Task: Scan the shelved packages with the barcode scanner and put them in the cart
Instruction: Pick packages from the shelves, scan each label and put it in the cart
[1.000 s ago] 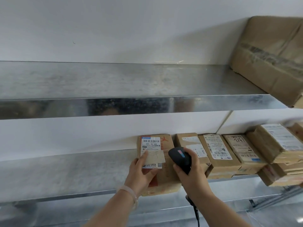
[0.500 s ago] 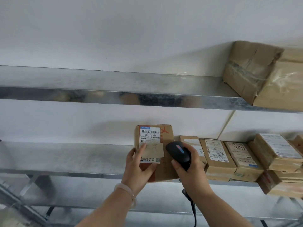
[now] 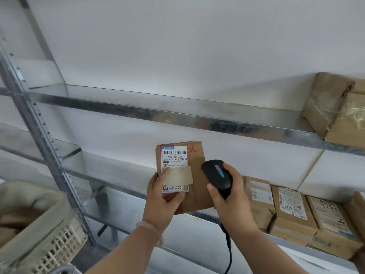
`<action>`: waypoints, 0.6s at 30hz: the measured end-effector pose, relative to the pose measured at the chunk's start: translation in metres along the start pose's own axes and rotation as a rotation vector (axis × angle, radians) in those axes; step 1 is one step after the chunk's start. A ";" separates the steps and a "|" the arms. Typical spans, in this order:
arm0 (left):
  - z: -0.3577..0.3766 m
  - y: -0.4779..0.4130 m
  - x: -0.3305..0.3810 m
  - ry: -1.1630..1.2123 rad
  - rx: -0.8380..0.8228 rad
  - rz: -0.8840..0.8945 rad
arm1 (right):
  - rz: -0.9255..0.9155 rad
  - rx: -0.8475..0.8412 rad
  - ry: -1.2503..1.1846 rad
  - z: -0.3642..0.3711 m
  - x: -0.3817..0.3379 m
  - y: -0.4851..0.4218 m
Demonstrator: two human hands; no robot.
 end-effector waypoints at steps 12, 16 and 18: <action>-0.102 -0.006 -0.007 0.002 0.256 -0.014 | -0.147 -0.258 -0.172 0.108 -0.091 0.036; -0.141 -0.007 -0.018 -0.031 0.322 0.007 | -0.144 -0.301 -0.194 0.141 -0.109 0.051; -0.160 -0.008 -0.027 -0.038 0.347 -0.010 | -0.152 -0.314 -0.204 0.158 -0.116 0.058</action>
Point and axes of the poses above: each hand's wrist, its own y-axis away from the middle knuckle, its own z-axis out of the palm, x = y × z, the point moved 10 cm from there along -y, towards the middle knuckle, and after that the axes turned 8 degrees about x, right-handed, at the moved point
